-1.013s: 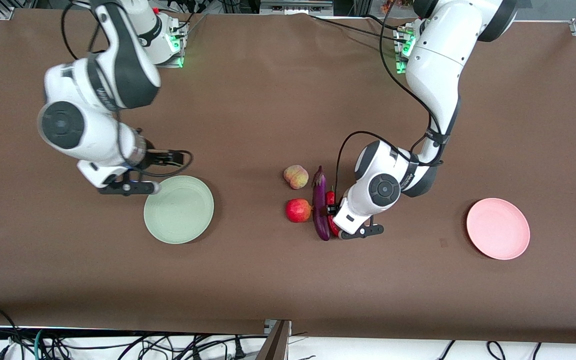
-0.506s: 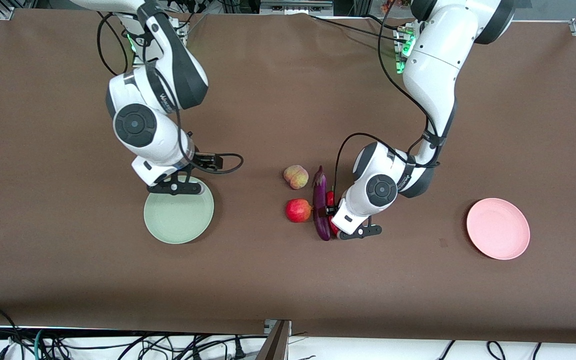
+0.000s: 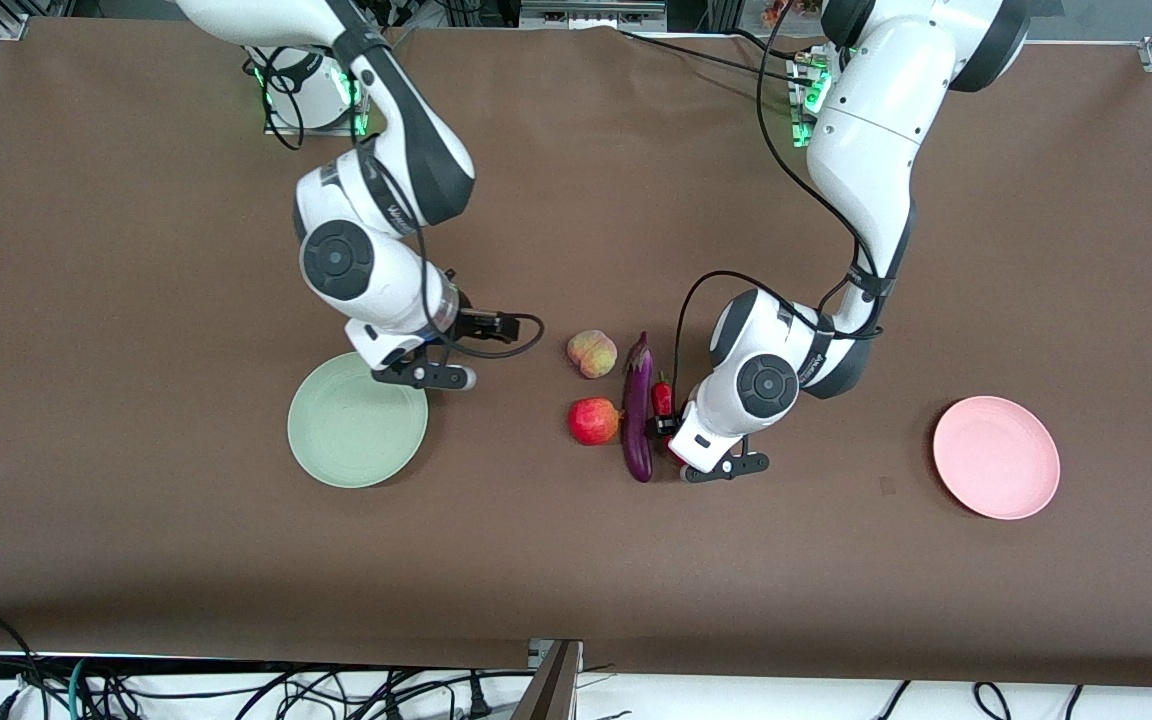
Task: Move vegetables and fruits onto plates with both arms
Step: 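Grasp the chili with the left gripper while the right gripper reaches the peach, then carry the chili toward the pink plate while the right gripper grasps the peach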
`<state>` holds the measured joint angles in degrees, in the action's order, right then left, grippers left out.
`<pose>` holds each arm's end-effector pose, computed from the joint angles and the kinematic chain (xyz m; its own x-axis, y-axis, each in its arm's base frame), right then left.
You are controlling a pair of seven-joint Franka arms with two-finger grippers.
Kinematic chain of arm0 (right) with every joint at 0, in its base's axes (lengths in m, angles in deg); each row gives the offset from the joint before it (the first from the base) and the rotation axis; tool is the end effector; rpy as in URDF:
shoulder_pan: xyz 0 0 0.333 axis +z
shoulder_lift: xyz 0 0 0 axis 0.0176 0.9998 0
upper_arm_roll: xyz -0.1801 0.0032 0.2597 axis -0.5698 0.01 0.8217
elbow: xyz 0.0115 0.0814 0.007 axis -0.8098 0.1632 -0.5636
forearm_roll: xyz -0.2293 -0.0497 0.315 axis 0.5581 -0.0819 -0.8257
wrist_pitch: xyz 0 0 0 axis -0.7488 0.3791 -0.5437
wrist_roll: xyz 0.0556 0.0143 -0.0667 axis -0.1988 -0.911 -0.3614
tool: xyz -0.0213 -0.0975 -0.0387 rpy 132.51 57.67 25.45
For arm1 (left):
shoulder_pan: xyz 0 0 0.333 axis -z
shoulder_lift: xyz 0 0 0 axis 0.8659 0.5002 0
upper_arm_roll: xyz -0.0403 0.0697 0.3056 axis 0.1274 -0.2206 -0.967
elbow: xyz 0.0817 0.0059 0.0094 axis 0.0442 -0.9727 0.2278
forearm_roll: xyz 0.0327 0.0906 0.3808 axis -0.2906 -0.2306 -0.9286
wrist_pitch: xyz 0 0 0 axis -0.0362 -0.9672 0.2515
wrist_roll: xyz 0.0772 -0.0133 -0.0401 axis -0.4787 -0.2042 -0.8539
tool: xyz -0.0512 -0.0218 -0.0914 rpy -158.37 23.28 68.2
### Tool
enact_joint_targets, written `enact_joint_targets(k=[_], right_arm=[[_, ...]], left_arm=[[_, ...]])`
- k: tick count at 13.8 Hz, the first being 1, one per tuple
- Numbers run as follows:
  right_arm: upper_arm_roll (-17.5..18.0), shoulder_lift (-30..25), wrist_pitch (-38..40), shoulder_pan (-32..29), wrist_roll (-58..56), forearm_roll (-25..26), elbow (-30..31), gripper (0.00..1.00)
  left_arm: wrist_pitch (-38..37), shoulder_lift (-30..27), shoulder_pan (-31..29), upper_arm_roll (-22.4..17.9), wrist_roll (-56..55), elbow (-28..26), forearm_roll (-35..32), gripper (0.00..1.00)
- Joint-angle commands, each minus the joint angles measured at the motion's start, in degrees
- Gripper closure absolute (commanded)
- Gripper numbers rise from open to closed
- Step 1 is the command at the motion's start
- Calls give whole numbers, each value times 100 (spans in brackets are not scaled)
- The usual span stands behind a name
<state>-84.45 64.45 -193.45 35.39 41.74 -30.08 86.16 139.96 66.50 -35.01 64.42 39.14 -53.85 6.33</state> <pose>0.5772 0.3757 0.3386 0.9810 -0.1201 -0.1520 -0.1466 -0.9732 -0.1772 0.6568 -0.3241 0.1725 0.9739 0.1954 -0.1153 0.2091 -0.9704 0.1211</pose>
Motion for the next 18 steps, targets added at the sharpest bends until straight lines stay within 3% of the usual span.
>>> enact_joint_targets(k=[1, 3, 5, 8, 12, 18], right_arm=[[-58, 359, -569, 322, 521, -122, -122, 0], [-59, 571, -1158, 638, 872, -122, -122, 0], [-59, 764, -1581, 788, 1137, -122, -122, 0], [-59, 1098, -2301, 1087, 1506, -113, -149, 0], [-59, 1388, -2470, 1210, 1524, -87, -227, 0], [-59, 1793, -3103, 1360, 1524, -78, -254, 0]], left_arm=[[-18, 108, 16, -44, 92, 189, 28, 40], [-19, 108, -2, -44, 432, 198, 10, 63], [-19, 99, -11, -70, 881, 198, 10, 98], [-19, 20, -168, -79, 1154, 206, 2, 100], [-194, -225, -572, -79, 1682, 224, -16, 100], [-1292, -560, -2030, -131, 4658, 224, -243, 100]])
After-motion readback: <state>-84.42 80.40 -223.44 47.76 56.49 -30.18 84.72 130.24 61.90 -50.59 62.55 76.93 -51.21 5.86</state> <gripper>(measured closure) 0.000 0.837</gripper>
